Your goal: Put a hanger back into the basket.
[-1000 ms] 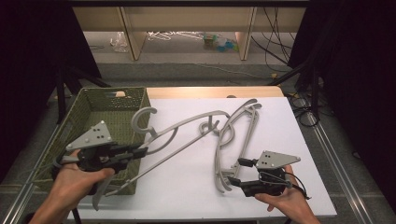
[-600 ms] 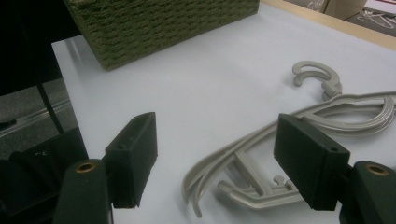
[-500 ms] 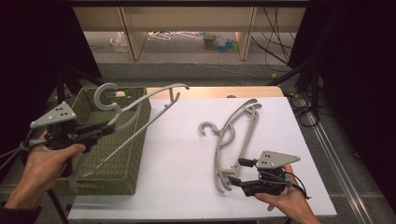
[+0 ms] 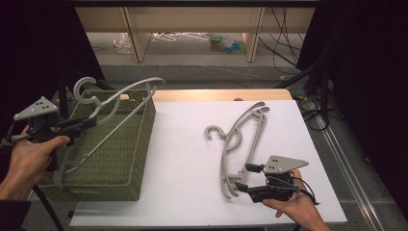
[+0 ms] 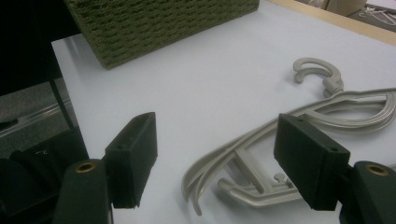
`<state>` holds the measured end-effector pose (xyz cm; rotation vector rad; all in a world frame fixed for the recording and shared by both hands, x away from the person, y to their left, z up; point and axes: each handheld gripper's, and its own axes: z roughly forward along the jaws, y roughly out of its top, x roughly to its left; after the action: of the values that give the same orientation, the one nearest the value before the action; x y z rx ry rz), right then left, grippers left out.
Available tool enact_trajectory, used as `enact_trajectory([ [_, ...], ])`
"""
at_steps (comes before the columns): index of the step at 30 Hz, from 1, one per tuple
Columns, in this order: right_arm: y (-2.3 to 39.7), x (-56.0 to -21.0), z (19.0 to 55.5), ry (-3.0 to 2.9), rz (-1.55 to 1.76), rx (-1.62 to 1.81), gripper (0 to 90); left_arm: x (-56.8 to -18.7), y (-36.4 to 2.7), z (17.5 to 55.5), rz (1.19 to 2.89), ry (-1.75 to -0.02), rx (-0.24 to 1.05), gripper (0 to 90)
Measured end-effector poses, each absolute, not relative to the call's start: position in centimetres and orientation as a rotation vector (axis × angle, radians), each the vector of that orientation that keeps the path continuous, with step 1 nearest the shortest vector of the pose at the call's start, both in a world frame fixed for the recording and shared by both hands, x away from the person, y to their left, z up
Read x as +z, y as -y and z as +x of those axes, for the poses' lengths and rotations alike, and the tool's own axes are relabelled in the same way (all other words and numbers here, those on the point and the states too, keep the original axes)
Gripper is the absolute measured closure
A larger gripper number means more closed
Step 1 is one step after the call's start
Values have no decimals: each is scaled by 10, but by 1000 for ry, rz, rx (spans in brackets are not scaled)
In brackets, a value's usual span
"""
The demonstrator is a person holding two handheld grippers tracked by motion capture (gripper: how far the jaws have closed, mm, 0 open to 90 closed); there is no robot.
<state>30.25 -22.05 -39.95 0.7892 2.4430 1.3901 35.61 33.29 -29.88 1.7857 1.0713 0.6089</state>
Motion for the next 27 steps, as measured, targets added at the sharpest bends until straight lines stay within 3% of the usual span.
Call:
enact_trajectory([
  [27,221,-400,304,-2432,793,1392,293,-329,-373,380,1803,-1154,653,789],
])
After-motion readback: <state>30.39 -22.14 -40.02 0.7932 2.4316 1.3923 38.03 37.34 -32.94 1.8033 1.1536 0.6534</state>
